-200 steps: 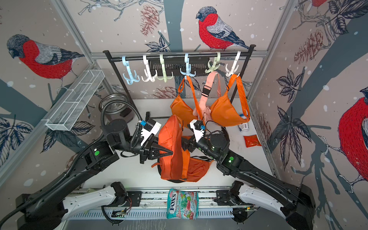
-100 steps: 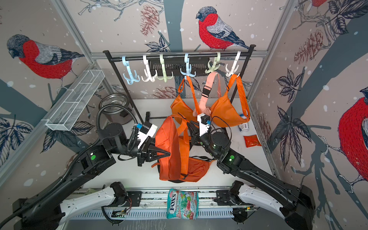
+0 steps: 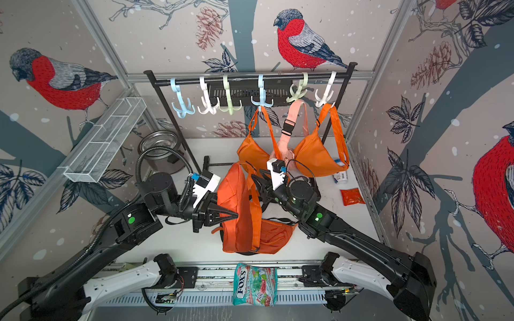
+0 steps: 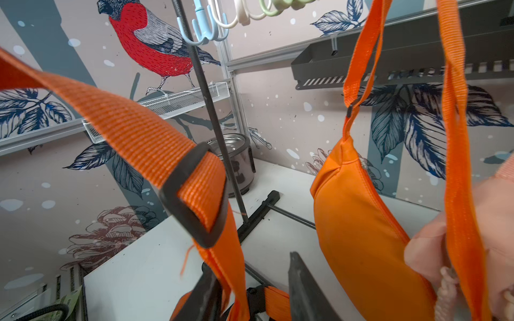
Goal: Hang the bag on a hook
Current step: Hang the bag on the hook.
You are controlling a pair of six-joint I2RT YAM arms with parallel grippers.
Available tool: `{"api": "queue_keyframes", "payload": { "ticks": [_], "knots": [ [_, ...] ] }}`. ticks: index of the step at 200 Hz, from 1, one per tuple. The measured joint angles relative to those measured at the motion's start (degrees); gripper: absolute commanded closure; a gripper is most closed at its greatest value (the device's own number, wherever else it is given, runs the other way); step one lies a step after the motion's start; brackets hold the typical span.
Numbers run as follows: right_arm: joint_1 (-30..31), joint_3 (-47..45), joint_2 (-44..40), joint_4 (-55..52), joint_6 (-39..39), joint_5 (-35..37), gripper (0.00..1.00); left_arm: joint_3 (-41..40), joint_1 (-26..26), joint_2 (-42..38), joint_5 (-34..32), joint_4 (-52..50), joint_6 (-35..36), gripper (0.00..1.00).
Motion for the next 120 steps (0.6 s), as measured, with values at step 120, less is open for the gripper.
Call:
{"api": "queue_keyframes", "payload": {
  "ticks": [120],
  "knots": [
    [-3.8, 5.6, 0.5, -4.9, -2.7, 5.4, 0.94, -3.8, 0.4, -9.2, -10.7, -0.7, -0.7, 1.00]
  ]
}}
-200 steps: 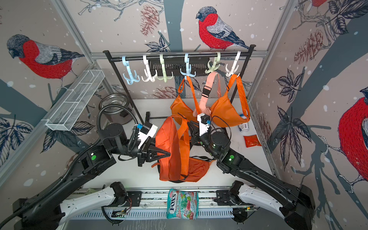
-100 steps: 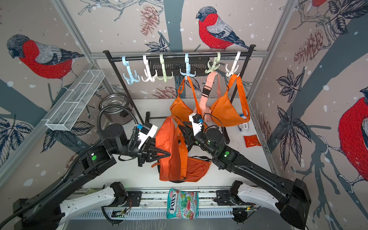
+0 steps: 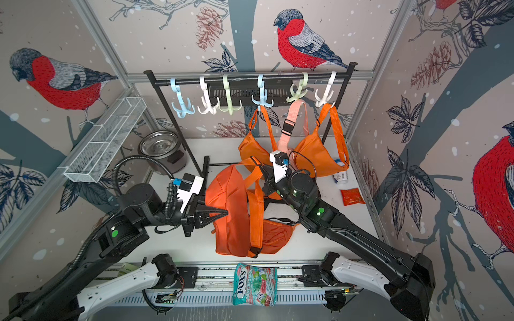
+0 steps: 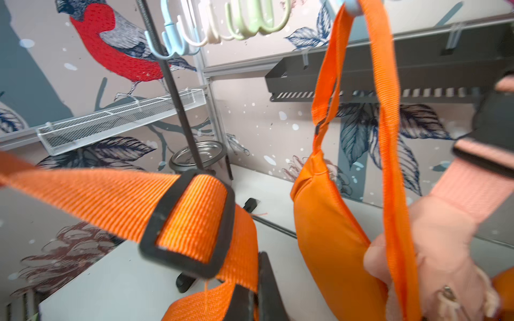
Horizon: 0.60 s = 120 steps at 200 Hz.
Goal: Hang the bag on a hook
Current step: Hang the bag on the hook.
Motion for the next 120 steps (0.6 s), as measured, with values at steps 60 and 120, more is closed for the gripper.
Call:
{"api": "queue_keyframes", "payload": {
  "ticks": [60, 120],
  "knots": [
    [-4.2, 6.3, 4.0, -0.5, -0.4, 0.6, 0.87, -0.3, 0.1, -1.3, -2.6, -0.2, -0.6, 1.00],
    [-5.7, 13.2, 9.2, -0.6, -2.0, 0.4, 0.85, -0.3, 0.1, -3.5, -3.4, -0.2, -0.7, 1.00]
  ]
}}
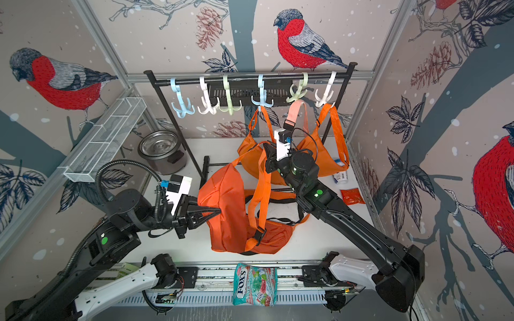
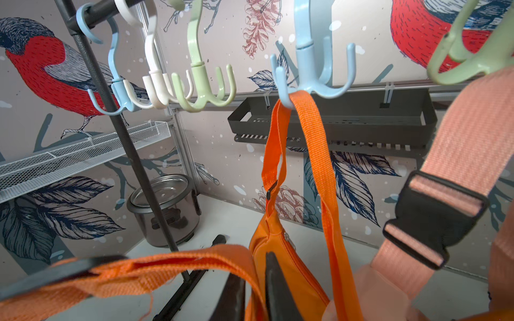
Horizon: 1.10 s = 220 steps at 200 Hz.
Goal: Hang the bag on a hook
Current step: Hang the bag on the hook.
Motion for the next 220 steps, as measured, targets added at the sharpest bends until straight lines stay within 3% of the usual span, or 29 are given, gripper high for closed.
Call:
{"api": "queue_keyframes", "payload": {
  "ticks": [33, 76, 140, 176, 220],
  "knots": [
    [0.0, 6.0, 3.1, -1.0, -1.3, -1.1, 0.85, 0.0, 0.0, -1.1, -3.2, -0.4, 0.4, 1.00],
    [1.1, 19.0, 10.8, -4.6, -4.2, -3.2, 0.88, -1.4, 0.0, -4.0, -14.9, -0.8, 1.6, 1.00],
    [2.4, 39.9, 24.8, -12.1, -8.1, -4.1, 0.92, -1.6, 0.0, -1.1, -29.4, 0.9, 1.6, 1.00],
    [3.5, 49.8, 31.5, -16.2, -10.3, -3.3, 0.93, -1.4, 0.1, 0.2, -32.3, 2.3, 1.5, 1.00],
    [3.6, 52.6, 34.5, -19.3, -11.8, -1.3, 0.93, -2.6, 0.1, 2.5, -31.9, 4.9, 0.2, 1.00]
  ]
}}
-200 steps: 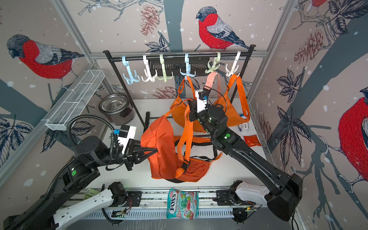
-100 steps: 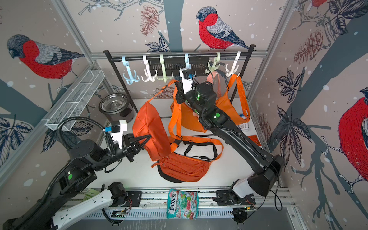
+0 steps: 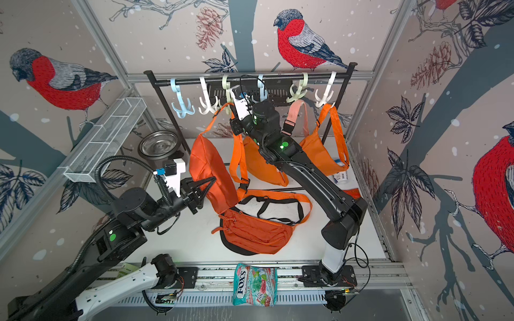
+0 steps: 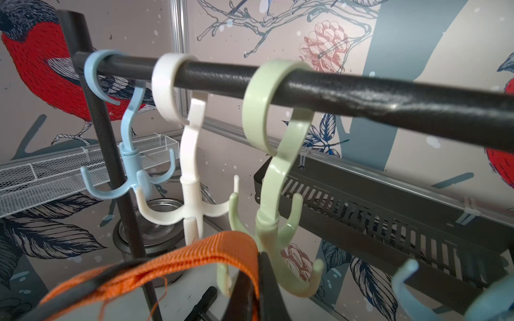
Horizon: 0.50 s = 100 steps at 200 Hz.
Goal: Hang the bag on a hook
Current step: Hang the bag on the hook.
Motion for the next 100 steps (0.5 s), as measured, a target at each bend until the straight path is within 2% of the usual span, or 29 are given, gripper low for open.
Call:
{"api": "queue_keyframes", "payload": {
  "ticks": [60, 100],
  "knots": [
    [0.0, -0.1, 1.0, -2.0, -1.5, 3.0, 0.94, -3.6, 1.8, 0.9, 3.1, 2.4, -3.2, 1.00],
    [0.0, -4.0, -0.4, -2.3, -2.8, 6.2, 0.91, -5.2, 2.4, 1.9, 6.0, 3.8, -5.0, 1.00]
  ]
}}
